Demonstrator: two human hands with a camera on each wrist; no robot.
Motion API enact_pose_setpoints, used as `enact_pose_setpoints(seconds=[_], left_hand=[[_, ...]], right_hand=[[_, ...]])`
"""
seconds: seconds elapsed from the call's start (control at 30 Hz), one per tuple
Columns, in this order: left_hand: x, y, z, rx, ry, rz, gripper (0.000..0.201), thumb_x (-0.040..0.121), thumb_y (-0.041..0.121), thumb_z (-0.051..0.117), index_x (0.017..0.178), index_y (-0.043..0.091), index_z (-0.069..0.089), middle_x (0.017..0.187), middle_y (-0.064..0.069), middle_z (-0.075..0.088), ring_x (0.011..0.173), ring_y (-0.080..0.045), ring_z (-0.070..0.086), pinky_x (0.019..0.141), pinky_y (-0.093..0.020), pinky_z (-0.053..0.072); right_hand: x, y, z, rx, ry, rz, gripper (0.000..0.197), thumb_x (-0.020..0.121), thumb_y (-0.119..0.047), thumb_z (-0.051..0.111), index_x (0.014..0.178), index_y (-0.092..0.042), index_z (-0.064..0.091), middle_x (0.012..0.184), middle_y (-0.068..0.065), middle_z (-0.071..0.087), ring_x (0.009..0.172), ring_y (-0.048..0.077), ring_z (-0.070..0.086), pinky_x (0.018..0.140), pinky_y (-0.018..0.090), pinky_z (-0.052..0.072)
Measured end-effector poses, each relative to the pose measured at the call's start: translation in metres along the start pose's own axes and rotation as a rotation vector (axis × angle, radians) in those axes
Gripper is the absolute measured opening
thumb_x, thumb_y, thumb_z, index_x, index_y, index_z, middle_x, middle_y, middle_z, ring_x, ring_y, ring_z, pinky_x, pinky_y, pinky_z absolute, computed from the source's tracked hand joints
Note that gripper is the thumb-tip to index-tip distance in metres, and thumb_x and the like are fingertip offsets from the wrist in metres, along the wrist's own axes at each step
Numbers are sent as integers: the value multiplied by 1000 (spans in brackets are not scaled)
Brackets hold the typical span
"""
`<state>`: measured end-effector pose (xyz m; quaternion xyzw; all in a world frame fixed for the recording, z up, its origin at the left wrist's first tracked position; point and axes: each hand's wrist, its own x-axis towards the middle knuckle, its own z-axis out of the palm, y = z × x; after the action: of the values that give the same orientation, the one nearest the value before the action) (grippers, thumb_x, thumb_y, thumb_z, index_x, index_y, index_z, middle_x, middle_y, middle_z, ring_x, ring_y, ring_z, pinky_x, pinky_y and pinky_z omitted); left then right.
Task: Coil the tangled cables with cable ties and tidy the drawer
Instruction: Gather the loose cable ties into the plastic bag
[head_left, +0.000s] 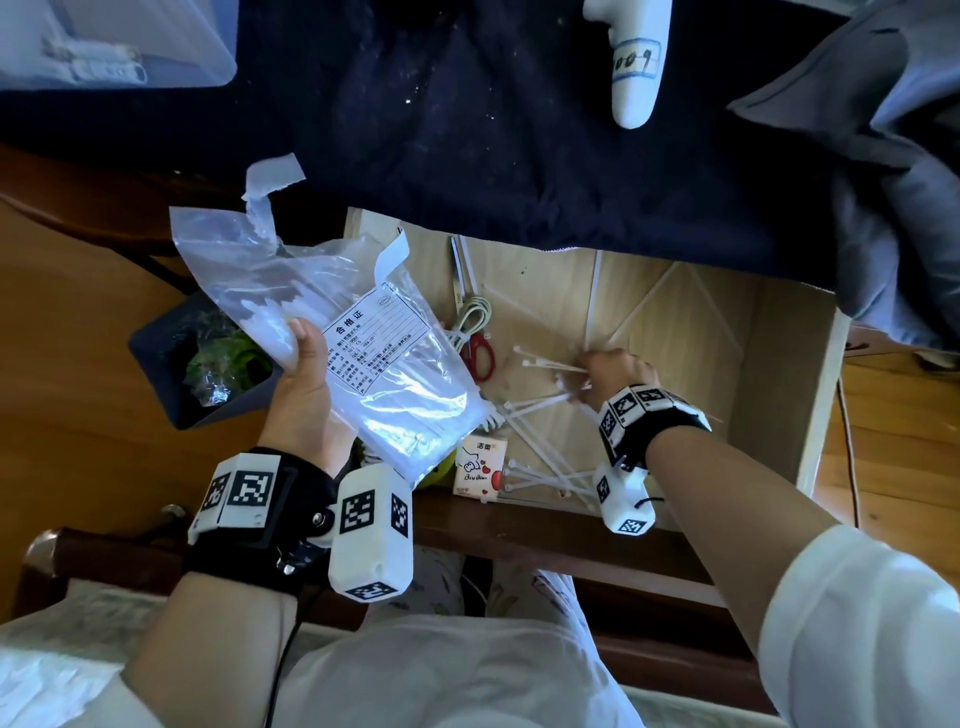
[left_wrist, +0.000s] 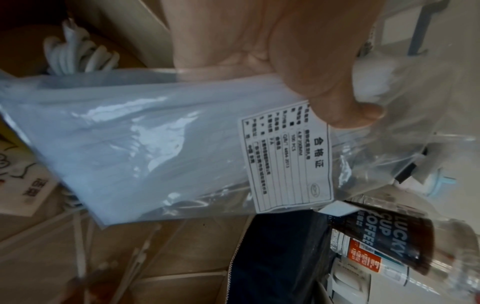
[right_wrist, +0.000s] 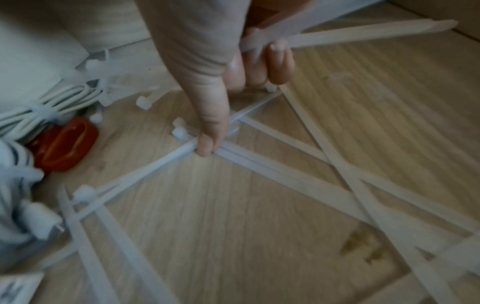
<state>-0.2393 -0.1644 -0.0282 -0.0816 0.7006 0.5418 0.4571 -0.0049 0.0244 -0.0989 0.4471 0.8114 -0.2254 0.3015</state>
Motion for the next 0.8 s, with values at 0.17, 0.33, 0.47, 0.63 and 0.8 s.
enact_pose_setpoints(seconds=[0.17, 0.33, 0.47, 0.63, 0.8], left_hand=[[-23, 9, 9, 22, -127, 34, 116, 45, 90, 57, 138, 23, 46, 135, -3, 56, 122, -21, 55, 102, -43, 41], [-30, 8, 15, 78, -178, 58, 84, 77, 78, 35, 137, 21, 47, 134, -4, 57, 114, -12, 61, 83, -23, 53], [-24, 5, 8, 48, -117, 13, 115, 44, 94, 53, 137, 26, 48, 136, -3, 55, 124, -22, 54, 107, -47, 38], [-32, 5, 11, 10, -199, 55, 106, 52, 88, 56, 136, 23, 50, 135, -6, 56, 124, -26, 54, 108, -52, 35], [-29, 8, 4, 166, -153, 66, 95, 63, 89, 40, 133, 26, 52, 131, -1, 60, 121, -18, 56, 108, -45, 36]], right_hand=[[-4, 3, -3, -66, -3, 31, 29, 92, -38, 51, 108, -16, 61, 102, 7, 64, 98, 27, 62, 79, 34, 49], [-15, 9, 0, -55, -43, 90, 31, 84, -31, 58, 112, -19, 58, 104, 6, 64, 100, 26, 61, 72, 29, 42], [-17, 8, 6, -105, -49, 116, 28, 87, -25, 54, 114, -17, 58, 110, 6, 64, 106, 25, 61, 82, 32, 47], [-25, 20, 11, -136, -66, 203, 21, 88, -23, 55, 105, -13, 63, 105, 6, 66, 102, 25, 62, 78, 31, 48], [-41, 38, -1, 55, -19, 315, 25, 89, -33, 52, 101, -14, 63, 91, 9, 62, 90, 30, 61, 68, 29, 44]])
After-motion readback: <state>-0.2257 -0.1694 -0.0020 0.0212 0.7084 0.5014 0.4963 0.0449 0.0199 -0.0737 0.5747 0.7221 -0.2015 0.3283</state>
